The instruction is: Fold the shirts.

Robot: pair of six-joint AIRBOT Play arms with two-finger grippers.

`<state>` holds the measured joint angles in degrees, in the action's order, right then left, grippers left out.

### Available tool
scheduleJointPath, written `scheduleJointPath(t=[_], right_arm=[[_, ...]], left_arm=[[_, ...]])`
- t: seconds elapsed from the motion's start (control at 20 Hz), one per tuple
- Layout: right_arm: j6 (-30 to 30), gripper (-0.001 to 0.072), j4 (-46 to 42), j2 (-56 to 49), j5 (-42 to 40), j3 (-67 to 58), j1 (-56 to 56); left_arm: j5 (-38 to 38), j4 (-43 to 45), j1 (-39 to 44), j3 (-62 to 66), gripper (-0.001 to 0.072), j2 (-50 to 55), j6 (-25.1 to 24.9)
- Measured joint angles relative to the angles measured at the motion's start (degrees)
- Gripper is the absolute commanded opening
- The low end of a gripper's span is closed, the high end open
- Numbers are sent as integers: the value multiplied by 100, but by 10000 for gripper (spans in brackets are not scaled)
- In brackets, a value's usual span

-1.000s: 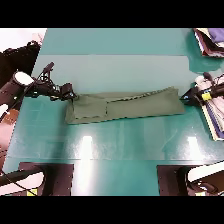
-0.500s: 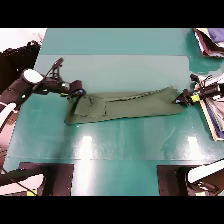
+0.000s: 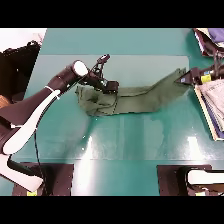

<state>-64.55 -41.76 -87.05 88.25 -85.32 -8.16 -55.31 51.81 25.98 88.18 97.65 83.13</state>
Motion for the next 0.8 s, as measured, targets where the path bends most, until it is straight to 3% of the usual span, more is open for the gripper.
scheduleJointPath(t=[0.3, 0.6, 0.65, 0.7, 0.75, 0.8], right_arm=[[-199, 15, -282, 251, 50, -391, 221], [-284, 15, -566, 286, 48, -92, 122], [-297, 15, -592, 289, 48, -52, 111], [-304, 15, -599, 291, 46, -22, 105], [-304, 15, -599, 293, 46, -2, 105], [-306, 15, -608, 295, 48, 11, 101]], left_arm=[[-1731, 1298, -723, 728, 26, 55, 341], [-2625, 2212, -1545, 855, 30, -297, 450], [-2723, 2361, -1602, 859, 180, -315, 452], [-2802, 2549, -1644, 866, 466, -334, 466], [-2855, 2702, -1676, 868, 576, -343, 474], [-2863, 2826, -1707, 872, 526, -350, 505]])
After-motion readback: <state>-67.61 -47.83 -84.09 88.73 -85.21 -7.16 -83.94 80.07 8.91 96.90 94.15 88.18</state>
